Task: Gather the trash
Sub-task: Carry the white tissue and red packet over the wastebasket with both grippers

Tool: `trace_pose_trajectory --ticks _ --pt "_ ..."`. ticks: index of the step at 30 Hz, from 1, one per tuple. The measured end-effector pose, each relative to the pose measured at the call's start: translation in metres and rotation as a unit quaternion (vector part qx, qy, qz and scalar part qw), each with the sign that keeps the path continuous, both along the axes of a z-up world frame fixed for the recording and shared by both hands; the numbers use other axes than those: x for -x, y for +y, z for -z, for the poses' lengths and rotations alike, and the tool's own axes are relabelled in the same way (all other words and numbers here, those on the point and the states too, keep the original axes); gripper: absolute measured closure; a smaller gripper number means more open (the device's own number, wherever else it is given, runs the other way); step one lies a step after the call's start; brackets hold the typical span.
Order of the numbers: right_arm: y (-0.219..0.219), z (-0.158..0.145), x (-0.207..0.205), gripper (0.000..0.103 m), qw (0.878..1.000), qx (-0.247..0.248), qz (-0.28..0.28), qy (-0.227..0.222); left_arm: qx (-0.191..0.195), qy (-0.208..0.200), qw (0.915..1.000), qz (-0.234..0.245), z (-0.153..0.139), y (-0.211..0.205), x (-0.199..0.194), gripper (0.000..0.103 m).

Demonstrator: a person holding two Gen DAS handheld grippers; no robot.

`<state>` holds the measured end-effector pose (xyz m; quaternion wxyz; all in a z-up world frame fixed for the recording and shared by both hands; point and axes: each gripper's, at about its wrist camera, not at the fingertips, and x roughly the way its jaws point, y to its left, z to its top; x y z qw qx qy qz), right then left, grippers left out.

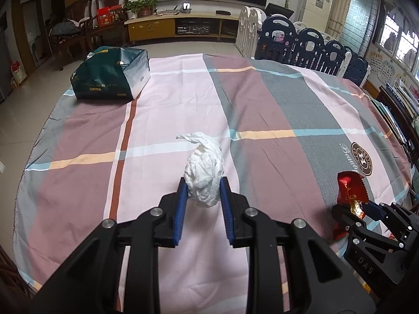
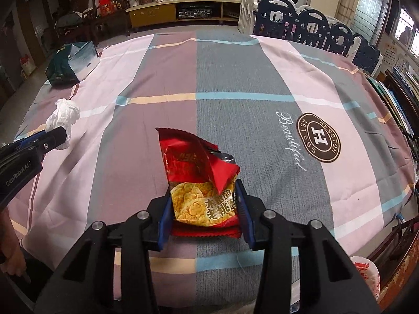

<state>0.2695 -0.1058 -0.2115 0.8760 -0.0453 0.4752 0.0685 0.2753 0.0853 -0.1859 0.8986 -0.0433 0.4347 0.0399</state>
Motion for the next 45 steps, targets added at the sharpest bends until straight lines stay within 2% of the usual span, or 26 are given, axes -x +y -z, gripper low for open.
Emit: trace_pose_trajectory --ticks 10,13,17,20,23,28,34,39,45 --pt "0.005 0.005 0.002 0.060 1.000 -0.008 0.008 0.010 0.001 0.000 1.0000 -0.001 0.000 0.001 0.000 0.077" --pt "0.004 0.001 0.004 0.060 1.000 -0.012 0.012 0.009 -0.008 -0.015 0.9998 -0.008 -0.005 0.000 0.003 0.078" --pt "-0.001 -0.018 0.014 0.060 1.000 -0.026 0.012 -0.004 -0.044 -0.072 0.9960 -0.030 -0.028 -0.003 0.021 0.078" --pt "-0.008 -0.041 0.033 0.060 0.999 -0.035 0.009 -0.027 -0.030 -0.087 0.9945 -0.051 -0.047 0.000 0.047 0.078" --pt "-0.019 -0.057 0.054 0.060 0.998 -0.047 0.009 -0.041 -0.004 -0.083 0.9943 -0.066 -0.061 -0.001 0.081 0.078" --pt "-0.039 -0.074 0.092 0.060 0.997 -0.056 0.009 -0.048 -0.020 -0.095 0.9939 -0.052 -0.087 -0.016 0.127 0.078" --pt "-0.058 -0.106 0.131 0.060 0.995 -0.051 0.023 -0.078 -0.019 -0.120 0.9918 -0.039 -0.115 -0.026 0.154 0.078" --pt "-0.068 -0.126 0.145 0.060 0.994 -0.050 0.039 -0.094 -0.015 -0.134 0.9905 -0.029 -0.131 -0.030 0.170 0.078" --pt "-0.068 -0.134 0.155 0.060 0.993 -0.047 0.041 -0.101 -0.010 -0.136 0.9904 -0.021 -0.137 -0.032 0.182 0.078"
